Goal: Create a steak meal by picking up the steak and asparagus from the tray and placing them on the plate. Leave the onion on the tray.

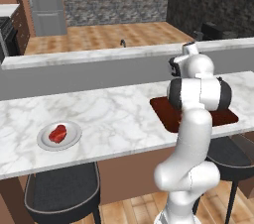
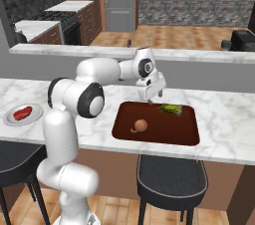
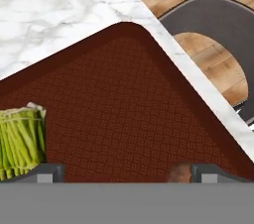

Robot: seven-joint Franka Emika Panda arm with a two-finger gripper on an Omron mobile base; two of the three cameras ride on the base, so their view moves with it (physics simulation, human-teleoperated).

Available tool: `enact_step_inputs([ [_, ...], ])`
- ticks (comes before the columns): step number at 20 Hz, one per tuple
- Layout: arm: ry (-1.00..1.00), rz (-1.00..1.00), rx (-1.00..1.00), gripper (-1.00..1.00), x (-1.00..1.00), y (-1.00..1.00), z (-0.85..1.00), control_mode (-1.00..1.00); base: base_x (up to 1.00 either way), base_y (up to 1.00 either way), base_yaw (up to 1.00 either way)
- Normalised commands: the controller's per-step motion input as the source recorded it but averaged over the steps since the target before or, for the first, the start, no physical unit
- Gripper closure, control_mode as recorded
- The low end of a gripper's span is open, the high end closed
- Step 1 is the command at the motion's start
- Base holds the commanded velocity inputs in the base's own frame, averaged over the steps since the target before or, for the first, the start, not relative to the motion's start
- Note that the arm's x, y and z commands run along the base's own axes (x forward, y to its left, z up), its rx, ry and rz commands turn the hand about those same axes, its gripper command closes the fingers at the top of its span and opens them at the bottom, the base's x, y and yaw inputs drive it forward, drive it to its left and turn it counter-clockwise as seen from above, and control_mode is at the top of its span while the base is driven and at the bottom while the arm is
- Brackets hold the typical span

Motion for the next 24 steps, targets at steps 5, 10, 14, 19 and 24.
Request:
enact_step_inputs([
  [5, 0.0, 0.0, 0.03, -1.0, 0.22, -0.2, -0.37, -1.0, 0.0, 0.0, 0.0],
  [10, -0.07, 0.0, 0.06, -1.0, 0.17, -0.27, -0.37, -1.0, 0.0, 0.0, 0.0],
  [14, -0.05, 0.01, 0.04, -1.0, 0.23, -0.17, -0.33, -1.0, 0.0, 0.0, 0.0],
  [19, -0.03, 0.05, 0.0, -1.0, 0.32, 0.0, -0.24, -1.0, 0.0, 0.0, 0.0],
  [24, -0.03, 0.04, 0.0, -1.0, 0.36, 0.0, -0.22, -1.0, 0.0, 0.0, 0.0],
])
